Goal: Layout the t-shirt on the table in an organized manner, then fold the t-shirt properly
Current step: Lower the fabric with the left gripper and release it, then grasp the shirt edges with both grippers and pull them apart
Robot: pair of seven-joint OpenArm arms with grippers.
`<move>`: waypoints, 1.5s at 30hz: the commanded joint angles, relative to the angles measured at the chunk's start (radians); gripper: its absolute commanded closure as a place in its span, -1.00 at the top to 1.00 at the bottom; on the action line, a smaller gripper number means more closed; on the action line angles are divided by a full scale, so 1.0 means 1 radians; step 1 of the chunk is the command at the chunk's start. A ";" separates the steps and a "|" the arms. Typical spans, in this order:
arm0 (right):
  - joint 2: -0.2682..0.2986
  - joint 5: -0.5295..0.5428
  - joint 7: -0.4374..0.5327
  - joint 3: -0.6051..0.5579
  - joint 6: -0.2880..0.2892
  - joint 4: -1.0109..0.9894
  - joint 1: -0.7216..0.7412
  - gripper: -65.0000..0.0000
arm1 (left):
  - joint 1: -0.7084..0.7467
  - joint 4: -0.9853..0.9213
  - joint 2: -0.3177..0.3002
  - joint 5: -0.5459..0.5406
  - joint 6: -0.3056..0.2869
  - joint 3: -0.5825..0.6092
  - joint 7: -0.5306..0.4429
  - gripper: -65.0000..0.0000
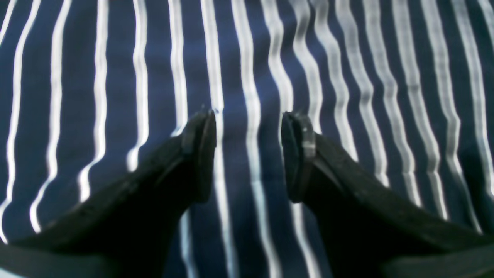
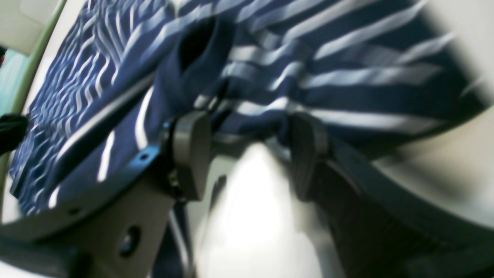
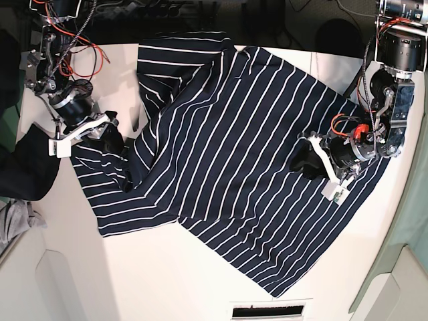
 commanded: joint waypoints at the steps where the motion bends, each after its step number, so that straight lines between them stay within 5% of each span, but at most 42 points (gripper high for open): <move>1: -0.008 0.023 0.028 -0.002 0.012 0.018 0.023 0.01 | -0.050 -0.018 -0.014 -0.023 0.015 -0.007 -0.033 -0.07; 4: -0.055 0.021 0.029 -0.015 0.012 0.018 0.023 0.01 | -0.106 -0.113 -0.011 -0.021 0.063 -0.007 -0.036 -0.07; 11: -0.141 -0.015 0.083 -0.045 0.011 0.017 0.045 0.01 | -0.142 -0.187 -0.011 -0.003 0.066 -0.007 -0.039 -0.07; 21: -0.154 -0.011 0.077 -0.051 0.010 0.019 0.042 -0.01 | -0.142 -0.187 -0.012 0.021 0.066 -0.007 -0.039 -0.07; 24: -0.164 -0.012 0.087 -0.053 0.009 0.019 0.043 -0.37 | -0.142 -0.187 -0.011 0.021 0.066 -0.007 -0.053 -0.09; 27: -0.155 -0.043 0.140 -0.053 0.009 0.019 0.048 -0.97 | -0.145 -0.187 -0.012 0.039 0.075 -0.007 -0.062 -0.55; 30: -0.114 -0.051 0.150 -0.050 0.009 0.020 0.046 -1.00 | -0.145 -0.187 -0.012 0.079 0.142 -0.007 -0.063 -1.00; 36: -0.032 -0.015 0.076 -0.004 0.009 0.078 -0.008 -1.00 | -0.145 -0.211 -0.025 0.138 0.174 -0.007 -0.061 -1.00; 40: -0.018 0.027 0.059 0.067 0.009 0.177 -0.081 -1.00 | -0.145 -0.254 -0.031 0.139 0.229 -0.007 -0.058 -1.00; 45: -0.003 0.031 0.014 0.123 0.008 0.206 -0.127 -1.00 | -0.145 -0.263 -0.025 0.142 0.231 -0.007 -0.053 -1.00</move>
